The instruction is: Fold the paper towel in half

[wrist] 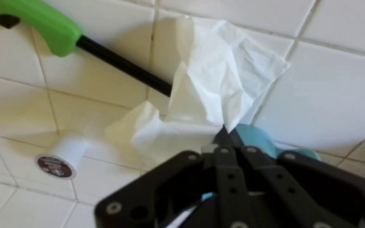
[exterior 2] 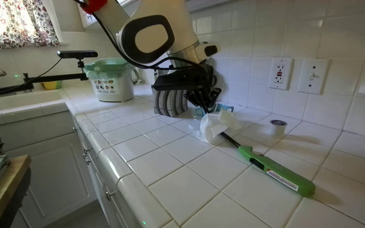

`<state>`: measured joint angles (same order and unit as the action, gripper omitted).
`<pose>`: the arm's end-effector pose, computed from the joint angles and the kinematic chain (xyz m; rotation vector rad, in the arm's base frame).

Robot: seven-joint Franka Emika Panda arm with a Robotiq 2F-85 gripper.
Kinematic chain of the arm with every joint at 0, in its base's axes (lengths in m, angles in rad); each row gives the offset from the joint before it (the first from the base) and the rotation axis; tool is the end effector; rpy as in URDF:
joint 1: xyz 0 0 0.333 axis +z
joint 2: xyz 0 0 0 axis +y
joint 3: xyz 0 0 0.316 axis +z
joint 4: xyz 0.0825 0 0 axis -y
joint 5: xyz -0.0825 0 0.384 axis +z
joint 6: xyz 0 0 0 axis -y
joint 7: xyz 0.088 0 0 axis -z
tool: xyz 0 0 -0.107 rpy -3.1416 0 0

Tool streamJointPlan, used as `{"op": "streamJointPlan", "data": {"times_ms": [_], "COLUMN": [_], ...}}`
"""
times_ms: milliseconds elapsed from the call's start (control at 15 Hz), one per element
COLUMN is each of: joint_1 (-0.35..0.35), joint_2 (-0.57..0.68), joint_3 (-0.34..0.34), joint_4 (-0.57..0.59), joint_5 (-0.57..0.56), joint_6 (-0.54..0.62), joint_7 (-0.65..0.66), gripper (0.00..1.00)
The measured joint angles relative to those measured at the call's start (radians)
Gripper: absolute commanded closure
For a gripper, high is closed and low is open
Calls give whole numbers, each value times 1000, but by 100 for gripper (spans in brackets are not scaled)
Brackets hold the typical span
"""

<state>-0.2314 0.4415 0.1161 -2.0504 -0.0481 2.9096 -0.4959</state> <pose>0.6273 -0.0734 0.2673 2.9161 0.5963 0.6187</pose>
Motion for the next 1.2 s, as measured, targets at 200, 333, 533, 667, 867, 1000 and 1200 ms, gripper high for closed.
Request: {"op": "streamJointPlan", "data": {"times_ms": [200, 333, 533, 667, 867, 1000, 1200], "joint_1": [-32, -54, -84, -108, -130, -134, -135], "joint_2": [-1, -1, -1, -1, -2, -2, -1], "joint_3": [43, 68, 100, 128, 148, 147, 142], "joint_4": [-15, -20, -26, -30, -30, -30, -28], "joint_5": [0, 0, 6, 30, 83, 108, 137], "joint_6": [-8, -22, -51, -93, -161, -193, -239], "joint_7": [-51, -86, -147, -200, -279, -314, -361], "gripper": [100, 100, 100, 100, 100, 100, 100]}}
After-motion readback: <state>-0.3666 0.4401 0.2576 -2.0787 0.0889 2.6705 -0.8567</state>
